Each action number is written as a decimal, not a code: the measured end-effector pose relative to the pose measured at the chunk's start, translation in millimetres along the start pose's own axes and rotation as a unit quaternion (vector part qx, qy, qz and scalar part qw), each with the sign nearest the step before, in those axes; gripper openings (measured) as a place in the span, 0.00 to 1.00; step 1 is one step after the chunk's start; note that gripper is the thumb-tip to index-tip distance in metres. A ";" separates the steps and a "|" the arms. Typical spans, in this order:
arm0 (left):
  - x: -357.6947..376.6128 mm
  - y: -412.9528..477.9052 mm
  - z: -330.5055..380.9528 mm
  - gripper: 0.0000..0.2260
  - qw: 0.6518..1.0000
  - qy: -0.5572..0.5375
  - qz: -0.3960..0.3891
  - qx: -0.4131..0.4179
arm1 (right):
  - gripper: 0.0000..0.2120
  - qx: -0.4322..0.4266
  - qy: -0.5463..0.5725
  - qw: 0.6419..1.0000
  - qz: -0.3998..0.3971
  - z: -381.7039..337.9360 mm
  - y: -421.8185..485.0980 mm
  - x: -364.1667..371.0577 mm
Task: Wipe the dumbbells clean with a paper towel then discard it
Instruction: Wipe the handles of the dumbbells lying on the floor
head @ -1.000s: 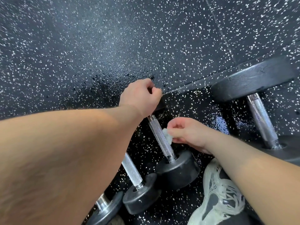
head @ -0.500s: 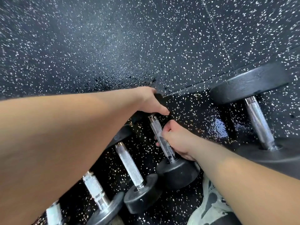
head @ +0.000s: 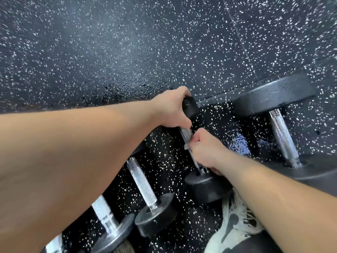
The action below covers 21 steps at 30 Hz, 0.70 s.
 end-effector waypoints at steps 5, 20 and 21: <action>6.1 3.1 -6.9 0.36 0.999 0.008 -0.041 -0.008 | 0.02 -0.028 -0.038 0.998 -0.039 -6.5 -0.5 1.3; -15.5 1.5 -43.1 0.12 0.960 -0.055 0.248 -0.119 | 0.04 -0.168 -0.058 0.983 0.049 -7.0 4.4 -8.8; -16.9 -0.1 -43.5 0.12 0.959 -0.061 0.252 -0.117 | 0.03 -0.164 -0.047 0.984 0.054 -9.1 5.8 -10.4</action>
Point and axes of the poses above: each hand's wrist, its own y-axis towards the middle knuckle, its own x-axis out of the palm, z = x × y, the point moved 10 cm from there along y, towards the middle knuckle, and after that the axes turned 9 degrees about -y, right-handed, at the moved point
